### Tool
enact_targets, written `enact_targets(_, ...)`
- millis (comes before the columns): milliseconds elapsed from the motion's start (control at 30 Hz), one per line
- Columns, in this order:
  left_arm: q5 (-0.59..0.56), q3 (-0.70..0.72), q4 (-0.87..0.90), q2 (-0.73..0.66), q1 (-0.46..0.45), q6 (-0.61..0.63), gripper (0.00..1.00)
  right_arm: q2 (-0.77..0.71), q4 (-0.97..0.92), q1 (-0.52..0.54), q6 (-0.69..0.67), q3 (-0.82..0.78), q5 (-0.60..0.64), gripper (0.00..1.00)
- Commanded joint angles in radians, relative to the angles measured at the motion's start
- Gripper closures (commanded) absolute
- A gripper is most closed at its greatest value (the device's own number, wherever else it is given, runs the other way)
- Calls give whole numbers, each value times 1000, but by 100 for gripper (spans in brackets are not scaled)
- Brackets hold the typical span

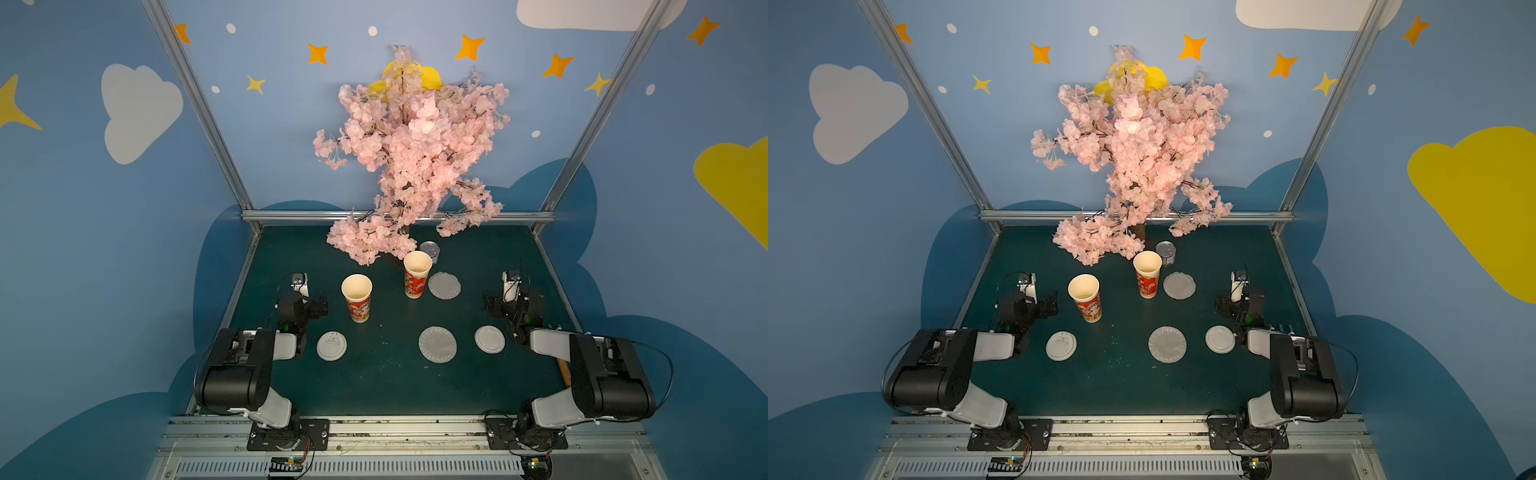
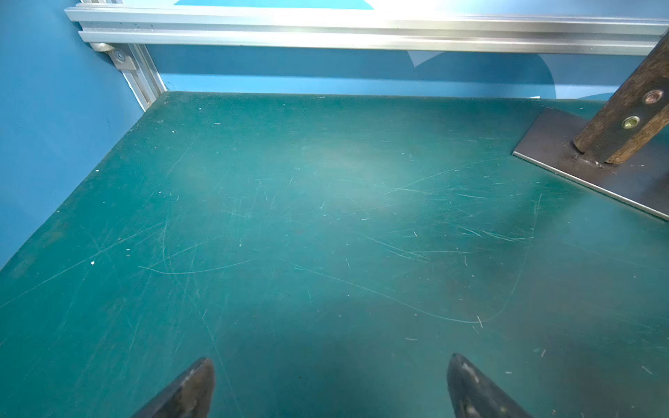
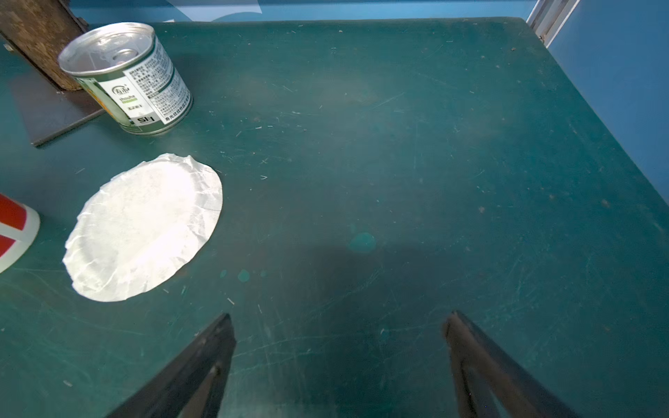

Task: Put the leak-proof paper on the milk tea cups
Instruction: Pick up the leak-proof paper from the center of the board.

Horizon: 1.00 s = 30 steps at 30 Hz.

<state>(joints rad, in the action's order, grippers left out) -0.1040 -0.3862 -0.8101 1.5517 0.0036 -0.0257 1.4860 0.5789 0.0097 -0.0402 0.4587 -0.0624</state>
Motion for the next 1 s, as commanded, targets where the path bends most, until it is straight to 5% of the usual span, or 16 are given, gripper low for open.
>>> enact_targets(0,9,-13,-4,-15,-1,9,0,-18,-2,-4,7,17,-13,9)
enact_targets(967,-20,-33,49,-47,5,-15,0,-21,-2,6,5,17,10,9)
